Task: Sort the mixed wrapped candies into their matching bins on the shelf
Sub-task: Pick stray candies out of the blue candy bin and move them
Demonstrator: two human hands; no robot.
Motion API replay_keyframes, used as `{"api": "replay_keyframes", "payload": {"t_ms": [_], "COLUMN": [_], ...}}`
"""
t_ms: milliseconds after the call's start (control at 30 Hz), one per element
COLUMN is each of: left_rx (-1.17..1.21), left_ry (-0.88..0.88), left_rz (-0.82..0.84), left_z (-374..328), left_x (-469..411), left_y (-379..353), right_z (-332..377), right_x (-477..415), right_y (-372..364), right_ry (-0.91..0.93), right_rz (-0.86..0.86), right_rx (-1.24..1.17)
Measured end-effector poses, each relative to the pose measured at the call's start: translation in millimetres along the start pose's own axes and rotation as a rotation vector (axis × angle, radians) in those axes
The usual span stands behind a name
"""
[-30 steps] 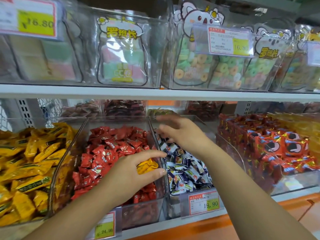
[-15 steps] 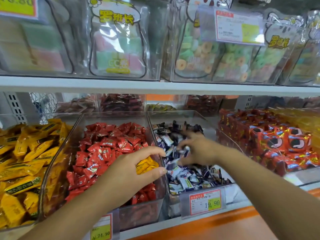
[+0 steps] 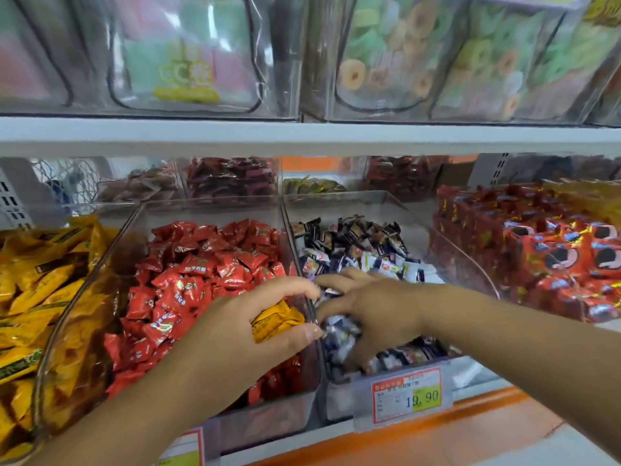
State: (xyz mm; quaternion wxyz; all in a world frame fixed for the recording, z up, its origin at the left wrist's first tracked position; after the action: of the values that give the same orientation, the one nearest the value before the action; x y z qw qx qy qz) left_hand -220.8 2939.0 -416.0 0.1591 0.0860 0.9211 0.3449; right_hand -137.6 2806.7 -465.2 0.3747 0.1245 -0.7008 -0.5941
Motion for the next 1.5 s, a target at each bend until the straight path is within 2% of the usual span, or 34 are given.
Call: {"api": "replay_keyframes", "payload": {"t_ms": [133, 267, 333, 400, 467, 567, 733, 833, 967, 1167, 1300, 1500], "left_rx": [-0.008, 0.017, 0.021, 0.030, 0.019, -0.007, -0.003, -0.016, 0.027, 0.141, 0.222, 0.320], "left_ry": [-0.002, 0.010, 0.009, 0.009, 0.000, -0.012, -0.018, -0.021, -0.017, -0.040, -0.084, -0.079], "left_rz": [0.005, 0.014, 0.011, 0.012, 0.021, 0.034, 0.030, 0.039, 0.032, -0.081, -0.215, -0.222], "left_z": [1, 1, 1, 0, -1, -3, 2, 2, 2, -2, -2, -1], "left_x": [0, 1, 1, 1, 0, 0, 0, 0, 0, 1, 2, 4], "left_y": [0, -2, -2, -2, -3, -3, -3, -2, -2, 8, 19, 20], "right_z": [-42, -66, -56, -23, 9, 21, 15, 6, -16, -13, 18, 51], "right_x": [5, 28, 44, 50, 43, 17, 2, 13, 33, 63, 77, 74], "right_y": [26, 50, 61, 68, 50, 7, -9, -5, 21, 63, 81, 80], "right_ry": [-0.142, -0.252, -0.218, -0.037, 0.110, 0.081, 0.005, -0.029, -0.089, -0.131, -0.029, -0.010], "right_rz": [-0.133, -0.120, -0.163, -0.269, -0.181, 0.013, -0.016, -0.048, -0.268, -0.613, -0.694, -0.623], "right_rx": [0.075, 0.079, 0.164, 0.144, -0.037, -0.022, -0.033, -0.283, -0.821, -1.176, -1.296, -1.347]}}
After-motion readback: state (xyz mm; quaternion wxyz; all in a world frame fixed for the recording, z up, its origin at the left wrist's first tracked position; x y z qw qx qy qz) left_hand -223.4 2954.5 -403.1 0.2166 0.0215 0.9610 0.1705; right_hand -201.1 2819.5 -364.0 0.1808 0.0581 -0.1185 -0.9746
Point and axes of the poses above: each hand's wrist, its own x-axis away from the middle knuckle, its own y-axis out of the back of the hand, z = x × y, the point moved 8 cm from there along -x, towards the middle knuckle, and after that the axes turned 4 degrees about -y, right-handed, at the moved point
